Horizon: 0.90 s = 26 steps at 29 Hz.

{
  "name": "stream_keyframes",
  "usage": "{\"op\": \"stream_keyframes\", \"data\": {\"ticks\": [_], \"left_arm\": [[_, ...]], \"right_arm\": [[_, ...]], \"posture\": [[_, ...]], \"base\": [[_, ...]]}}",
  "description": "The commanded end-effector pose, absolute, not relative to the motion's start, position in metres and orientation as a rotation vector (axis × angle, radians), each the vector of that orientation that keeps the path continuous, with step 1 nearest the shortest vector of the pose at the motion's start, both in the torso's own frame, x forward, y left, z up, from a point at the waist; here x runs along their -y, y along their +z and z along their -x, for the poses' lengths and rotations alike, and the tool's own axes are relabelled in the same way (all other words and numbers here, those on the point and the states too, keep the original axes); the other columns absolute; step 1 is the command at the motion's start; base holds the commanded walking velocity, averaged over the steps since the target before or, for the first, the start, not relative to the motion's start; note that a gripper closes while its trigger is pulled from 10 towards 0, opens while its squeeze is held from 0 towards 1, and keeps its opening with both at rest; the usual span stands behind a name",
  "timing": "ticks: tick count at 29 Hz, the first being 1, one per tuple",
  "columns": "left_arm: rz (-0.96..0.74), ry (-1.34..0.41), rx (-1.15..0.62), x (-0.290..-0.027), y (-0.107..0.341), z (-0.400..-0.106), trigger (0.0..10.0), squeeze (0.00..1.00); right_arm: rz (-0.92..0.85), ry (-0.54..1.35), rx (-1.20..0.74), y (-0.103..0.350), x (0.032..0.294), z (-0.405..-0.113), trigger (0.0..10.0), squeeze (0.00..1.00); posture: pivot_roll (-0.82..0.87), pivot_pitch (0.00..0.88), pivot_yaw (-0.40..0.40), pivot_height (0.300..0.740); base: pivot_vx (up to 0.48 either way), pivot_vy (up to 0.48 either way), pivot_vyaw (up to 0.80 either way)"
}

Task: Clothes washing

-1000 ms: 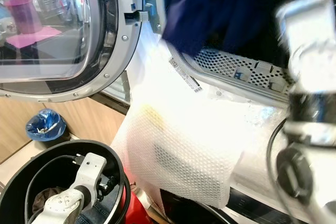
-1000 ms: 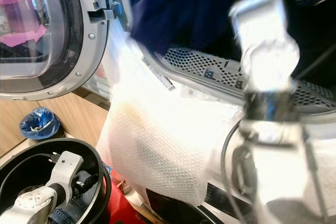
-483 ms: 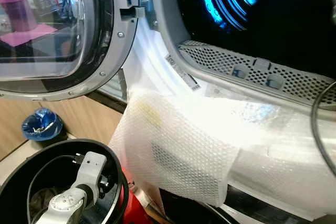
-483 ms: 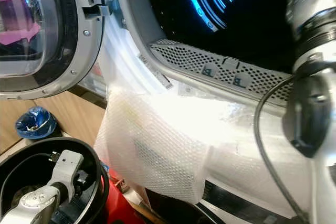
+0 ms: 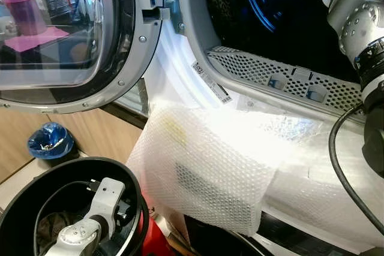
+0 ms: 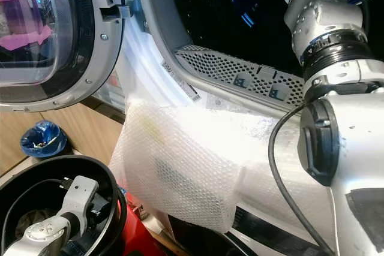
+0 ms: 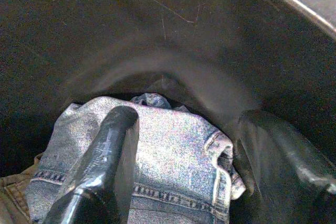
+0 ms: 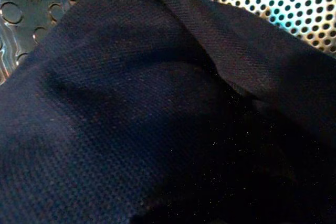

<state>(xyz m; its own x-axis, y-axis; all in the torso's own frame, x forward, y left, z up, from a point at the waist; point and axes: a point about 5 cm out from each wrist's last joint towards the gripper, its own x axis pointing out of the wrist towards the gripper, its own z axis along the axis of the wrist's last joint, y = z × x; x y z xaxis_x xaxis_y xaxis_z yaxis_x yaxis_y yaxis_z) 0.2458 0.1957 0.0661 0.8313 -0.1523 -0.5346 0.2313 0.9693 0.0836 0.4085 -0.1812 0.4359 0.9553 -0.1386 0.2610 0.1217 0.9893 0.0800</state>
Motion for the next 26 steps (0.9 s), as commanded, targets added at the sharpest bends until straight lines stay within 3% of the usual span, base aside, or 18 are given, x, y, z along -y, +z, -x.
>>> {"op": "stream_keyframes", "data": {"ticks": [1,13,16,26], "left_arm": [[-0.164,-0.235,-0.555,-0.19,0.067,-0.244,10.0,0.0],[-0.225,-0.13,-0.44,-0.199,0.085,-0.256,10.0,0.0],[-0.443,-0.089,-0.321,-0.203,0.103,-0.262,10.0,0.0],[-0.543,-0.069,-0.061,-0.19,0.139,-0.265,10.0,0.0]], "right_arm": [[-0.062,-0.128,0.266,0.436,0.181,-0.408,10.0,1.0],[-0.057,-0.124,0.268,0.436,0.181,-0.409,10.0,1.0],[-0.063,-0.122,0.265,0.435,0.181,-0.409,10.0,1.0],[-0.06,-0.103,0.26,0.433,0.181,-0.41,10.0,1.0]], "posture": [[0.05,0.039,-0.03,0.74],[0.04,0.039,-0.026,0.74],[0.04,0.045,-0.025,0.74],[0.04,0.046,-0.02,0.74]], "base": [[0.0,0.0,0.0],[0.0,0.0,0.0],[0.0,0.0,0.0],[0.0,0.0,0.0]]}}
